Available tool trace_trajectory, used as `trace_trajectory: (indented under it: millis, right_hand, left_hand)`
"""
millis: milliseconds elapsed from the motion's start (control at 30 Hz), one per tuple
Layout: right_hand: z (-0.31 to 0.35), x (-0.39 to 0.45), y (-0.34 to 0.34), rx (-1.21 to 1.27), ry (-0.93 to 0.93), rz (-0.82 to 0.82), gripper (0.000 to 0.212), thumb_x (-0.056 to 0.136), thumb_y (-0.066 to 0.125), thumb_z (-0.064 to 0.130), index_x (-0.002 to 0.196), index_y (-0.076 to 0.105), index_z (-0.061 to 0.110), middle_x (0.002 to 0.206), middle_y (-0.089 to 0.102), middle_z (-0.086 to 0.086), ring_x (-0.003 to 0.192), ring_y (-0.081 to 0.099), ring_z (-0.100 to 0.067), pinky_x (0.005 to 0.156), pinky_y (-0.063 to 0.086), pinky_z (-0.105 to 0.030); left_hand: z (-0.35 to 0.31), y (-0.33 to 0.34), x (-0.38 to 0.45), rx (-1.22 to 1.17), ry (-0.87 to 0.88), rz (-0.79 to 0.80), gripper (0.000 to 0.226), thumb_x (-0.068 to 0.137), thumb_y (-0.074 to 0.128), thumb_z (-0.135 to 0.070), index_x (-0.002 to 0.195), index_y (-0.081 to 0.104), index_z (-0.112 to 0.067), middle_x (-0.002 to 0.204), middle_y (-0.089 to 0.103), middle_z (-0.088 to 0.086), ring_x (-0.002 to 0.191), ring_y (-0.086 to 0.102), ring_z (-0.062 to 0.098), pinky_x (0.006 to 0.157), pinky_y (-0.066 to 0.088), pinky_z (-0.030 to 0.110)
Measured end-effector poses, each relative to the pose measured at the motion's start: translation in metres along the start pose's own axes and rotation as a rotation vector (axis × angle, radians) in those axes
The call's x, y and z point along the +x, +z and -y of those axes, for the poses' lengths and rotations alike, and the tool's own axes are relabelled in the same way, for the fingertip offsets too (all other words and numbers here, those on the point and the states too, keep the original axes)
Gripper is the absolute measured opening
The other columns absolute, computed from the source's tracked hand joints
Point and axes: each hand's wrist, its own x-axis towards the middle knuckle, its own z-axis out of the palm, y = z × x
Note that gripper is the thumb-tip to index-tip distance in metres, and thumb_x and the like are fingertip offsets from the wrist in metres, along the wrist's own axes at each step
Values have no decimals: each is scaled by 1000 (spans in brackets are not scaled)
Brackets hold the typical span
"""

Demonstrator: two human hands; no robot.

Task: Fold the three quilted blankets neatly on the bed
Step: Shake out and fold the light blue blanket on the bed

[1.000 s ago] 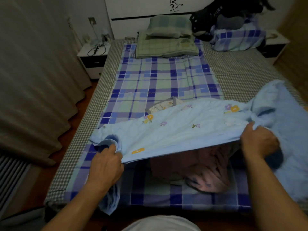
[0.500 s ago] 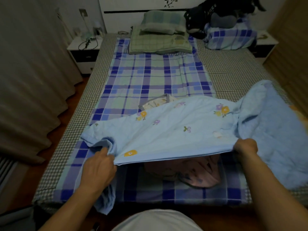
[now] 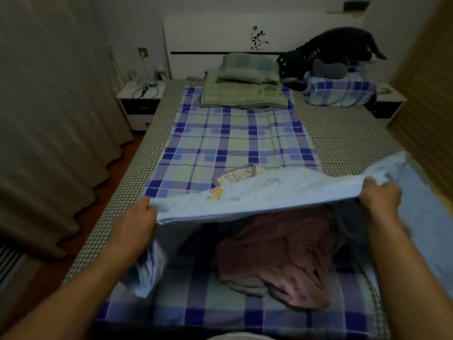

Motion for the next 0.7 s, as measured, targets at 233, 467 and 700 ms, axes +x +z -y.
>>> trace_trajectory:
  millis: [233, 467, 700]
  right_hand:
    - [191, 43, -7, 94, -261, -52, 36, 97, 44, 22, 122, 62, 3, 127, 59, -25, 116, 56, -43, 96, 46, -46]
    - [164, -21, -14, 208, -514, -75, 28, 97, 48, 24, 100, 60, -1, 93, 56, -15, 90, 54, -27, 77, 37, -32]
    - [-13, -132, 52, 129, -146, 243, 15, 90, 62, 9, 89, 56, -5, 89, 62, -22, 84, 59, -33, 72, 44, -40]
  left_hand:
    - [68, -217, 167, 158, -63, -564, 17, 92, 51, -4, 100, 64, 3, 110, 50, 23, 94, 55, 44, 68, 49, 51]
    - [114, -252, 138, 338, 42, -843, 14, 81, 56, 0, 89, 65, 7, 89, 51, 26, 77, 52, 42, 59, 35, 45]
    - [169, -24, 13, 244, -21, -259, 30, 73, 69, -23, 101, 71, -13, 101, 56, 12, 87, 52, 34, 66, 40, 45]
